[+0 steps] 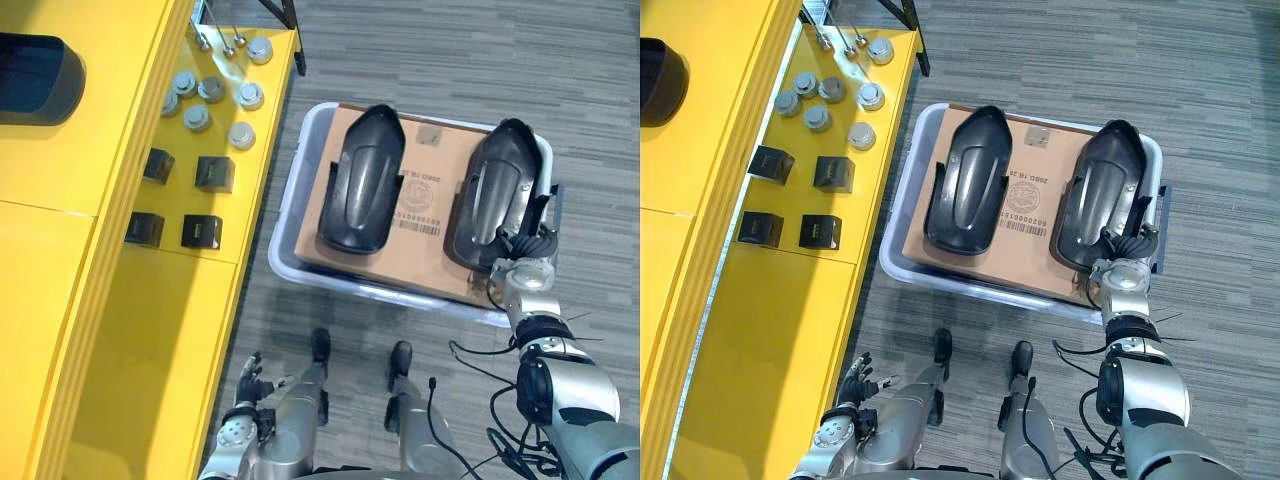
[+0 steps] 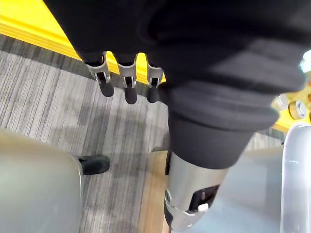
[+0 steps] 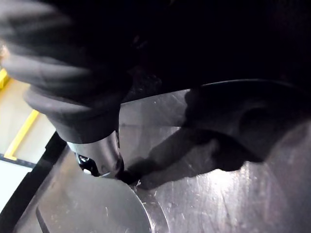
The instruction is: Walk over and take plastic housings, then place them on the shelf
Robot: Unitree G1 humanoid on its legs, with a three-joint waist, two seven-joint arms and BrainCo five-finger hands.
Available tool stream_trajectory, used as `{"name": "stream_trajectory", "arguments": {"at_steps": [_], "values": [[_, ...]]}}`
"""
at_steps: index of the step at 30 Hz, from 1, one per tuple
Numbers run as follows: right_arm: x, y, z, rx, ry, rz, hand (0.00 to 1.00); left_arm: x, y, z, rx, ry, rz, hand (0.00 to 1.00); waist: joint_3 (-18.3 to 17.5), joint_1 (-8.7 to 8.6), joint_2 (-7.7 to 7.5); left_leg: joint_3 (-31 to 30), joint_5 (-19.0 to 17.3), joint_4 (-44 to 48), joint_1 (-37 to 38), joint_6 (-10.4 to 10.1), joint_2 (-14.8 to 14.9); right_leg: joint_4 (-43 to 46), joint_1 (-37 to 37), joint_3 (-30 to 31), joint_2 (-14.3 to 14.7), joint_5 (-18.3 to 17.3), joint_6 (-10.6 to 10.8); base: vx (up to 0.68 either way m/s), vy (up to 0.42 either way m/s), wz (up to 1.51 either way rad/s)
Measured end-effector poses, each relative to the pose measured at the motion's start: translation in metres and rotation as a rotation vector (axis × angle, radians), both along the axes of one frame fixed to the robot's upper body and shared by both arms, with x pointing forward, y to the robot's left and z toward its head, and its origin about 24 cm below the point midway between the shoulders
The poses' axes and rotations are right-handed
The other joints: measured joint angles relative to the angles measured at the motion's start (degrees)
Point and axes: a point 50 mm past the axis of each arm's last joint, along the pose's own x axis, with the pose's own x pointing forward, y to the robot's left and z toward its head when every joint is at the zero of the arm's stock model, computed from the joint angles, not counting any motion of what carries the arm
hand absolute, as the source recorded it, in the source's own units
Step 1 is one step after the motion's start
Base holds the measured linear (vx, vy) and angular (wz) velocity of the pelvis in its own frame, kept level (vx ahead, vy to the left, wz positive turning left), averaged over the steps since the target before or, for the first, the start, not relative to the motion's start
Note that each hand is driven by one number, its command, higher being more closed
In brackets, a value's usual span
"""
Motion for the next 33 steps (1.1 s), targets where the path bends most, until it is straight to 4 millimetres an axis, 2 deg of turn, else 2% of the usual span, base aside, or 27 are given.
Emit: {"name": "stream_trajectory", "arguments": {"at_steps": [3,7,8,12,15,18,22,26,33], "values": [[-0.012,0.0,-0.004,-0.028,-0.029,0.008,1.0,0.0,0.0,0.0,-0.001,0.002,0.0,0.0,-0.05,-0.15,-0.11,0.04,0.01,-0.87,0.98,0.01,0.05,-0.15,0.57,0.03,0.07,-0.02,0.0,0.06,0.002,-0.04],[-0.037,0.006,-0.014,-0.088,-0.048,0.032,1.0,0.004,-0.001,0.006,-0.006,-0.035,-0.001,0.0,-0.31,-1.19,-0.51,-0.42,0.0,-1.8,3.72,0.0,0.01,-0.24,3.11,-0.17,0.01,-0.1,0.13,0.06,0.017,0.05],[-0.048,0.01,-0.016,-0.142,-0.049,0.044,1.0,0.007,0.0,0.012,-0.009,-0.07,0.003,0.0,-1.37,-1.66,-1.39,-0.37,0.0,-1.89,4.04,0.0,-0.18,-0.24,3.34,-0.15,-0.23,-0.29,0.4,0.0,0.0,0.0],[-0.068,0.011,-0.013,-0.222,-0.07,0.029,1.0,0.008,-0.001,0.027,-0.025,-0.149,0.0,0.0,-4.73,-3.02,-3.21,-0.75,-0.06,-1.93,4.53,0.01,-0.49,-0.24,4.0,-0.23,-0.63,-1.01,1.14,0.0,0.008,0.04],[-0.081,0.013,-0.001,-0.318,-0.117,0.002,1.0,0.01,-0.004,0.05,-0.051,-0.259,-0.017,0.0,-7.87,-3.22,-3.55,-0.87,-0.27,-3.2,6.35,-0.29,-0.16,-0.15,5.25,-0.19,-0.65,-1.77,1.14,0.0,-0.003,0.02],[-0.086,0.017,0.012,-0.397,-0.156,-0.013,1.0,0.023,-0.007,0.087,-0.068,-0.43,-0.033,0.0,-10.14,-3.24,-3.34,-1.49,-0.25,-3.22,6.82,-0.3,-0.18,-0.29,6.1,-1.09,-0.64,-2.06,1.16,-0.01,-0.006,0.11],[-0.088,0.044,0.029,-0.439,-0.246,0.023,1.0,0.039,-0.017,0.155,-0.108,-0.737,-0.044,0.0,-11.72,-3.07,-3.33,-2.17,-0.01,-3.21,8.11,0.0,-0.16,-0.41,7.78,-1.78,-0.61,-2.32,1.18,0.02,-0.011,0.1],[-0.084,0.077,0.043,-0.47,-0.323,0.112,1.0,0.05,-0.034,0.195,-0.158,-0.911,-0.078,0.0,-14.0,-3.07,-3.31,-3.02,0.02,-3.2,8.52,0.01,-0.27,-0.85,9.03,-3.1,-0.75,-2.35,1.21,0.04,-0.013,0.12],[-0.081,0.139,0.059,-0.466,-0.441,0.316,1.0,0.065,-0.071,0.222,-0.247,-1.01,-0.174,0.0,-15.23,-3.06,-3.46,-3.35,0.01,-3.23,10.08,0.0,-0.28,-1.23,10.91,-3.4,-0.73,-2.37,1.19,-0.01,-0.007,0.04]]}}
